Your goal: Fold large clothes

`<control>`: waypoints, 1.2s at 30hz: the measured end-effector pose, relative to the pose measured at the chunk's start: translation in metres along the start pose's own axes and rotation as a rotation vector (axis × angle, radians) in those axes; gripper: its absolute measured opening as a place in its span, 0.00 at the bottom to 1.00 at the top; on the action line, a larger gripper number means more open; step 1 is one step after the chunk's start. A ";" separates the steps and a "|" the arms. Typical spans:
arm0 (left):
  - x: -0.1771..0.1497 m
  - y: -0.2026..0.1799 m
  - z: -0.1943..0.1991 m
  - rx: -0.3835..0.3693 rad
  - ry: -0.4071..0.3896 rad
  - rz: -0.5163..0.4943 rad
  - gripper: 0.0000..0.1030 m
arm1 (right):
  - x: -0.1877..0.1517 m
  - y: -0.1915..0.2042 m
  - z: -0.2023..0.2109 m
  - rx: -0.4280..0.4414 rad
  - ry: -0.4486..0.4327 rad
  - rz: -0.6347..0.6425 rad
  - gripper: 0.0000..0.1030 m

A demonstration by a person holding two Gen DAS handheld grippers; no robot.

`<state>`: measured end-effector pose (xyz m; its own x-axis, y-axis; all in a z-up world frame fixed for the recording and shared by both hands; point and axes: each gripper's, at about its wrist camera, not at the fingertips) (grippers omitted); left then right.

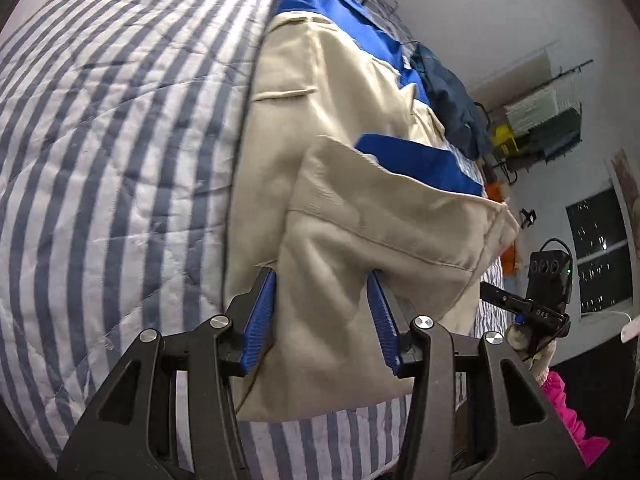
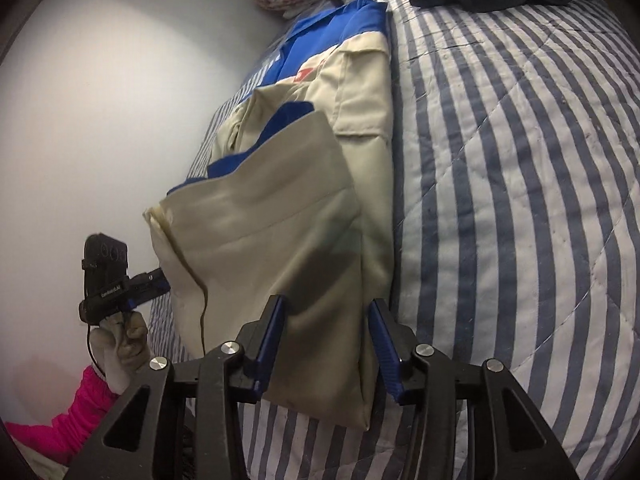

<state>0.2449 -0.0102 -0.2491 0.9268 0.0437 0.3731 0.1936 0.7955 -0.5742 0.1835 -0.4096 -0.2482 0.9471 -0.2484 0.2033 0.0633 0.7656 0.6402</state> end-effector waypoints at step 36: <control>-0.027 -0.006 0.031 0.071 -0.070 0.020 0.28 | -0.023 0.182 -0.039 -0.187 -0.125 0.604 0.31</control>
<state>0.2083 0.0031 -0.2333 0.9051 0.1003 0.4131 0.1495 0.8346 -0.5302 0.1860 -0.2411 -0.1650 0.7902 0.2001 0.5792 -0.4050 0.8799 0.2486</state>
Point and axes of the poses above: each gripper's, at about its wrist camera, not at the fingertips, and z roughly against the way its jaws point, y to its left, x to its top, and after that the axes turned 8 degrees about -z, right-handed
